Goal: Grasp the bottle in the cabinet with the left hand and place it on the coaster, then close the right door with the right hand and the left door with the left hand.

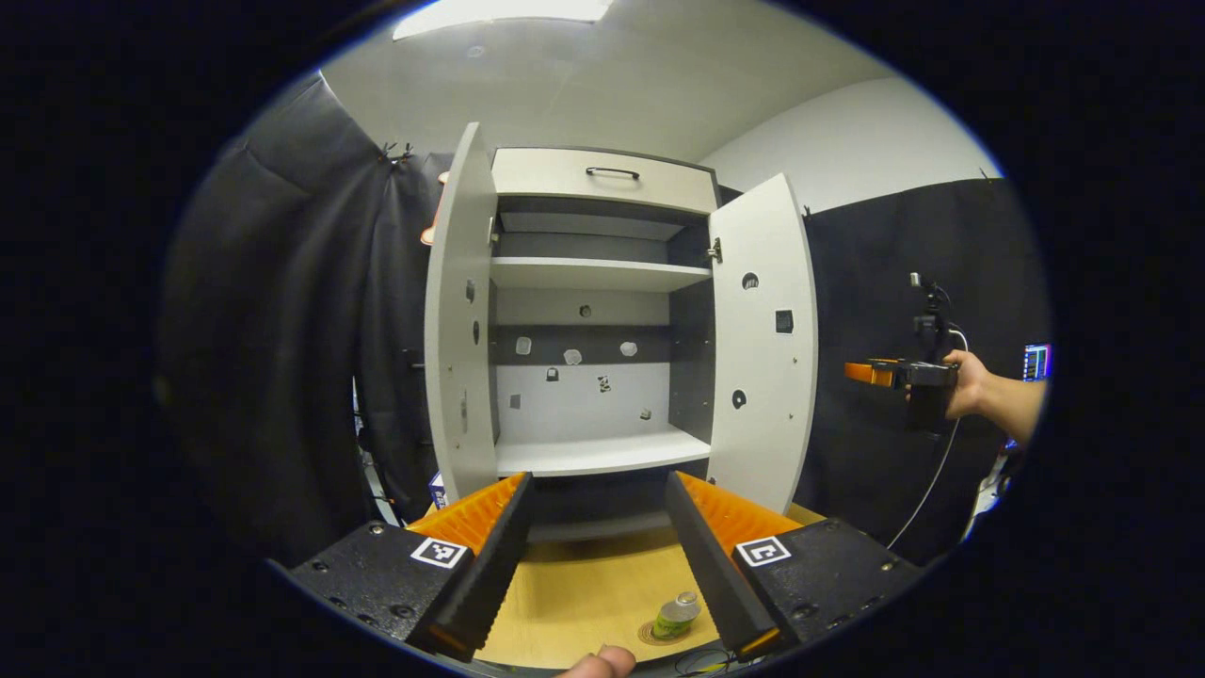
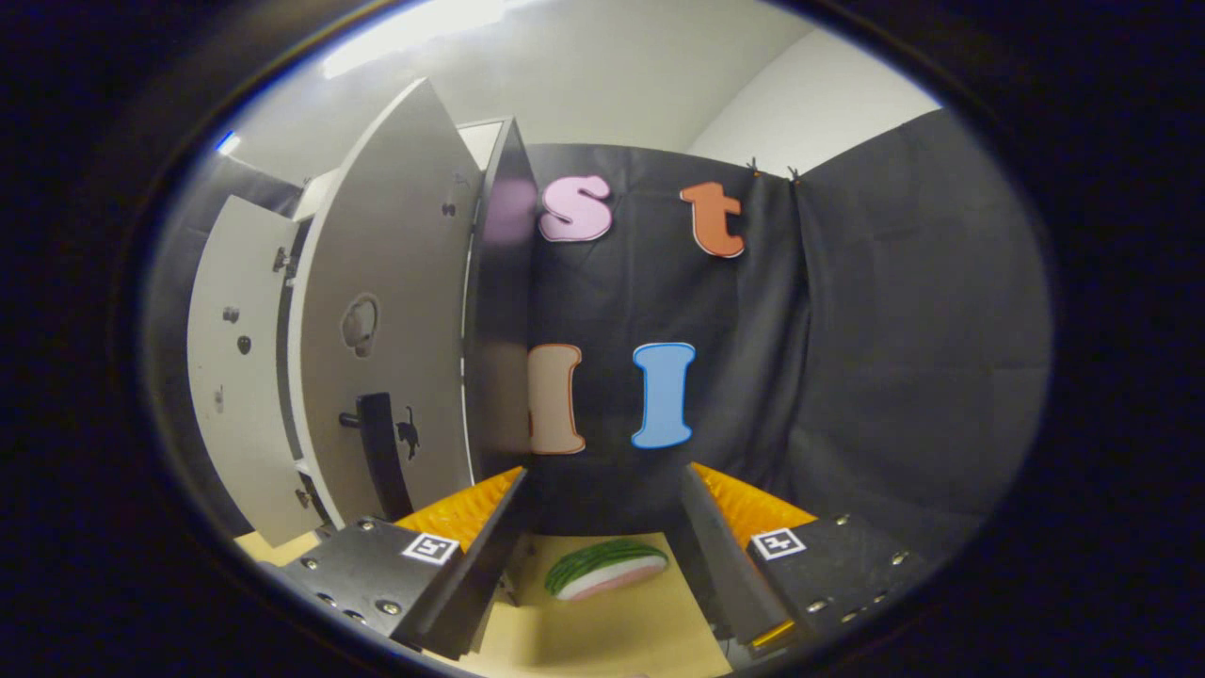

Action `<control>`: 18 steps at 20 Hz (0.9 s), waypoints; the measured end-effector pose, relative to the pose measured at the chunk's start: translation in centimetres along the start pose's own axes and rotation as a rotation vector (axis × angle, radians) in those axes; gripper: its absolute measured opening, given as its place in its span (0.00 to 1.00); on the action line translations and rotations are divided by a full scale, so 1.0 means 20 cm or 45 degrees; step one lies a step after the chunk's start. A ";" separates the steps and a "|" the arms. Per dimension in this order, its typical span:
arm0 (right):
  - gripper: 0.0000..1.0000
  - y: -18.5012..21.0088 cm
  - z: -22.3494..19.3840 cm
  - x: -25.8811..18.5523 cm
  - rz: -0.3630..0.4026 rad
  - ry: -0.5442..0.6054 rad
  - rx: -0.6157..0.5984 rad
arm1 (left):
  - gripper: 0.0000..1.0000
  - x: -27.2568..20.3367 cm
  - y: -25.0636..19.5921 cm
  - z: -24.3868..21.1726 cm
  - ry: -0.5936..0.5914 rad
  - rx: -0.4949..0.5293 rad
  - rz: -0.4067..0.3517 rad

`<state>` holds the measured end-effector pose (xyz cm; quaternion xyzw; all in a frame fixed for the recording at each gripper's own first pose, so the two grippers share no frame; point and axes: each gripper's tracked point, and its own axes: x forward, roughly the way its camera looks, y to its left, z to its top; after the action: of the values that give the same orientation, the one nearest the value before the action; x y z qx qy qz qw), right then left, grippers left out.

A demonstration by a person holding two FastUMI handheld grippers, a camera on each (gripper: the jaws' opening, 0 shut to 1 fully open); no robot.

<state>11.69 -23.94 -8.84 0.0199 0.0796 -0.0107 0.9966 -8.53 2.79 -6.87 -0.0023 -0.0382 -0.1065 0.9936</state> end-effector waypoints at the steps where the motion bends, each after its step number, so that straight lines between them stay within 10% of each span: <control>1: 0.97 0.07 0.00 0.02 0.035 0.007 0.005 | 0.89 -0.01 0.01 -0.01 0.007 -0.008 0.009; 6: 0.97 0.40 -0.02 0.05 0.212 0.031 -0.035 | 0.88 -0.06 0.06 0.00 -0.030 -0.045 0.039; 18: 0.89 0.59 -0.02 0.00 0.158 0.014 -0.060 | 0.88 -0.02 0.13 -0.03 -0.026 -0.104 0.053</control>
<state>11.91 -12.19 -8.74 0.0015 0.0841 0.0530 0.9950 -8.41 5.45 -7.42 -0.0449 -0.0438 -0.0871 0.9942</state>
